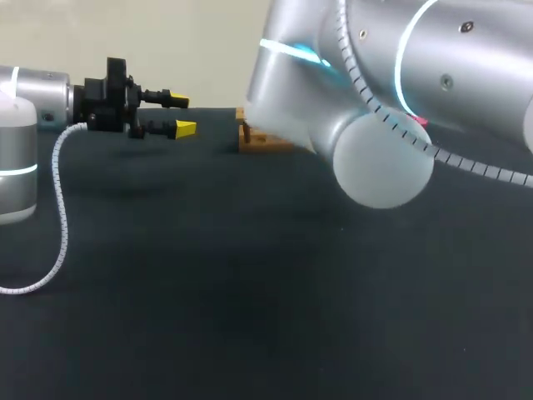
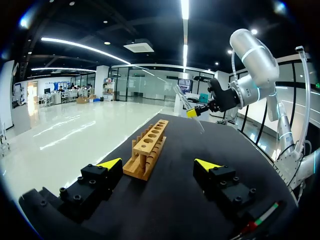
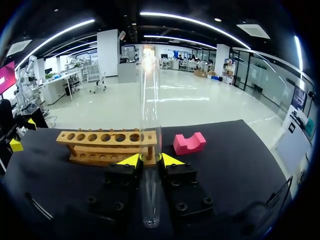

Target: Grasp the test tube, adjust it, and insert it.

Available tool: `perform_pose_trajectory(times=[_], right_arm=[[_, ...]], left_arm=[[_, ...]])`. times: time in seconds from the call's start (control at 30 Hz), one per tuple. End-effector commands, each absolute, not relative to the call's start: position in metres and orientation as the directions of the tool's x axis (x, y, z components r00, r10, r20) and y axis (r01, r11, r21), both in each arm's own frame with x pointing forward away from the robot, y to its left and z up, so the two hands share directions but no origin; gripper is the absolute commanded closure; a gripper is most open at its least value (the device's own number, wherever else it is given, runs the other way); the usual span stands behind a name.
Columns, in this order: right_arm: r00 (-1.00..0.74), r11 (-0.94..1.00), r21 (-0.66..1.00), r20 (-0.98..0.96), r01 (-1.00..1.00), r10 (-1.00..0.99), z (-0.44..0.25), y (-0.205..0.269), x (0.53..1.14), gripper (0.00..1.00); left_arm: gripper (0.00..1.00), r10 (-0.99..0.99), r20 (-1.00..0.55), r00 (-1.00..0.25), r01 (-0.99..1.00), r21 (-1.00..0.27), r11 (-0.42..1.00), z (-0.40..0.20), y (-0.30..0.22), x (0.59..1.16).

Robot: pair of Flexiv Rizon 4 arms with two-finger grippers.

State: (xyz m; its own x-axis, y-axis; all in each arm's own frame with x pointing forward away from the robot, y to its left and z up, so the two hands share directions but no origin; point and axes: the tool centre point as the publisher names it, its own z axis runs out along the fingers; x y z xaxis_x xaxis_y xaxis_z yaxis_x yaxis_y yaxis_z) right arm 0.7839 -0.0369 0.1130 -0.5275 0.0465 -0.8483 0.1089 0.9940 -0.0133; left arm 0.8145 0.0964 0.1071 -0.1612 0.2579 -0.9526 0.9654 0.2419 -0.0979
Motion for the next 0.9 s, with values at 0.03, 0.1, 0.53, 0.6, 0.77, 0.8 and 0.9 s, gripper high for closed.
perform_pose_trajectory(times=[0.03, 0.1, 0.53, 0.6, 0.77, 0.8, 0.9], right_arm=[[-0.381, 0.996, -0.003, -0.924, 0.088, 0.031, 0.116, -0.043, 0.778, 1.0], [-0.352, 0.996, 0.014, -0.935, 0.088, 0.044, 0.118, -0.044, 0.78, 1.0], [-0.263, 0.997, 0.051, -0.963, 0.056, 0.064, 0.129, -0.047, 0.788, 1.0], [-0.263, 0.997, 0.051, -0.963, 0.056, 0.064, 0.129, -0.047, 0.788, 1.0], [-0.263, 0.997, 0.051, -0.963, 0.056, 0.064, 0.129, -0.047, 0.788, 1.0], [-0.263, 0.997, 0.051, -0.963, 0.056, 0.064, 0.129, -0.047, 0.788, 1.0], [-0.263, 0.997, 0.051, -0.963, 0.056, 0.064, 0.129, -0.047, 0.788, 1.0]], left_arm=[[0.0, 0.255, -0.954, -0.157, 0.965, -0.094, 0.243, 0.106, 0.097, 0.813], [0.0, 0.255, -0.954, -0.157, 0.965, -0.094, 0.243, 0.106, 0.097, 0.813], [0.0, 0.255, -0.954, -0.157, 0.965, -0.094, 0.243, 0.106, 0.097, 0.813], [0.0, 0.255, -0.954, -0.157, 0.965, -0.094, 0.243, 0.106, 0.097, 0.813], [0.0, 0.255, -0.954, -0.157, 0.965, -0.094, 0.243, 0.106, 0.097, 0.813], [0.0, 0.255, -0.954, -0.157, 0.965, -0.094, 0.243, 0.106, 0.097, 0.813], [0.0, 0.255, -0.954, -0.157, 0.965, -0.094, 0.243, 0.106, 0.097, 0.813]])
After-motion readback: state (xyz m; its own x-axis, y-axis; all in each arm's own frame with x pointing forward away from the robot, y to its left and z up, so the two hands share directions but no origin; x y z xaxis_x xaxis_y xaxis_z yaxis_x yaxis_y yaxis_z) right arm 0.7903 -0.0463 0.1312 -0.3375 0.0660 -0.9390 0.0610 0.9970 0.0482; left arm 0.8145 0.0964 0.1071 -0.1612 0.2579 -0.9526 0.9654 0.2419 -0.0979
